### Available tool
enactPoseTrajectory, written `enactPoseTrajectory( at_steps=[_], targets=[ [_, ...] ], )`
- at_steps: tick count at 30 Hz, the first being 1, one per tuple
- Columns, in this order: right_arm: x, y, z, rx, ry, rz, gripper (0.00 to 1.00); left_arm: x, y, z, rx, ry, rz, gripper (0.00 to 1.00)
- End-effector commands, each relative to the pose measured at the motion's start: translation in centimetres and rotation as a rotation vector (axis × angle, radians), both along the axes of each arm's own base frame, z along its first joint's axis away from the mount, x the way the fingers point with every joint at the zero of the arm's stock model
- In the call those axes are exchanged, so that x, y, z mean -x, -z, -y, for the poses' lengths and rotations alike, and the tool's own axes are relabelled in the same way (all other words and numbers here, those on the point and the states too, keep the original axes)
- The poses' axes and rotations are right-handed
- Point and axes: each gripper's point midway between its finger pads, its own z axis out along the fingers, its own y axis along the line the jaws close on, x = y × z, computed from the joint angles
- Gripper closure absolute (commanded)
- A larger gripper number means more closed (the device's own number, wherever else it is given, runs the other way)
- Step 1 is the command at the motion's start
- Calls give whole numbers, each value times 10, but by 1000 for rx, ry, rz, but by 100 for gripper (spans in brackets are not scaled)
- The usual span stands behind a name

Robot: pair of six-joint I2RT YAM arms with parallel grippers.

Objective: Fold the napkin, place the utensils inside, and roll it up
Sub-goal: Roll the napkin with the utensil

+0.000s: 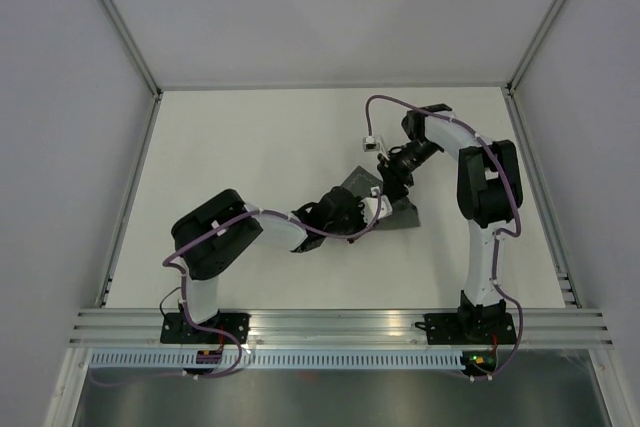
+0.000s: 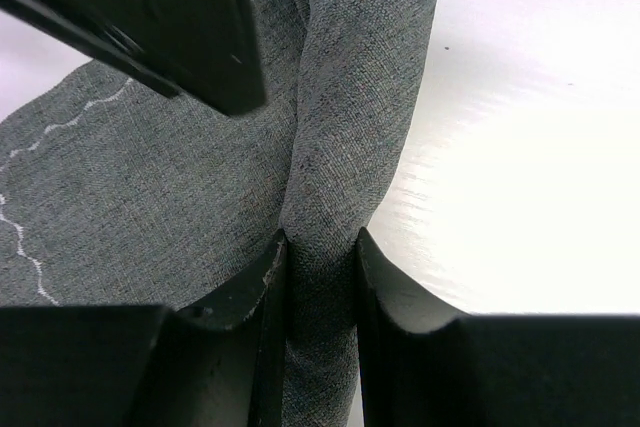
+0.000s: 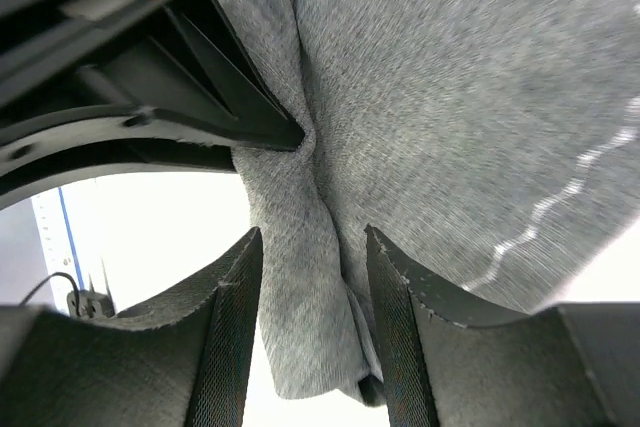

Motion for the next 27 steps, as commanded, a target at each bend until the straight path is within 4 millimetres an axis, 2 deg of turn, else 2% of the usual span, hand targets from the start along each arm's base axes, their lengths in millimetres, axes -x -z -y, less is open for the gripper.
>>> enactPoseTrajectory(
  at_steps=[1,3,5,6,8,9,10,11,12,13,14,15,16,17,18,19,20,22,23,25,26,27],
  targets=[
    [-12,-53,-9,-149,50,80,48,48,58,-25,-132,61,-297,98],
    [-22,-59,5,-169,103,110,48,52,58,-27,-125,62,-350,98],
    [-33,-75,13,-201,156,178,48,55,58,-29,-109,68,-406,98],
    [-38,-76,27,-208,216,183,48,57,60,-31,-115,68,-430,98],
    [-46,-89,41,-227,247,269,48,61,61,-31,-123,73,-464,98],
    [-42,-86,48,-227,267,271,50,60,61,-30,-123,74,-475,98],
    [-48,-99,60,-233,290,356,50,65,65,-32,-138,79,-510,98],
    [-48,-101,66,-227,305,391,50,67,66,-33,-139,75,-531,98],
    [-38,-89,75,-196,327,386,49,67,65,-32,-139,78,-541,98],
    [-43,-104,78,-189,325,504,50,71,69,-33,-147,81,-568,98],
    [-28,-89,80,-172,341,486,50,72,70,-34,-148,70,-589,98],
    [-24,-88,81,-153,341,521,48,71,69,-33,-149,65,-600,98],
    [-24,-104,82,-157,334,628,48,73,71,-35,-157,64,-632,98],
    [-10,-92,81,-144,333,617,49,74,71,-33,-152,59,-660,98],
    [-7,-90,83,-116,326,650,52,75,71,-34,-149,56,-677,98],
    [-4,-100,82,-110,314,719,52,75,71,-34,-147,54,-692,98],
    [7,-89,78,-97,296,716,52,76,73,-35,-155,45,-712,98],
    [11,-92,76,-64,268,797,52,76,75,-36,-172,40,-729,98],
    [23,-79,68,-58,236,783,52,77,78,-37,-191,34,-748,98],
    [28,-74,66,-31,205,826,52,80,81,-40,-209,9,-799,98],
    [40,-62,58,-23,168,808,52,83,82,-42,-223,3,-827,98],
    [44,-60,56,-14,155,828,53,84,85,-43,-229,-2,-846,98]
  ],
)
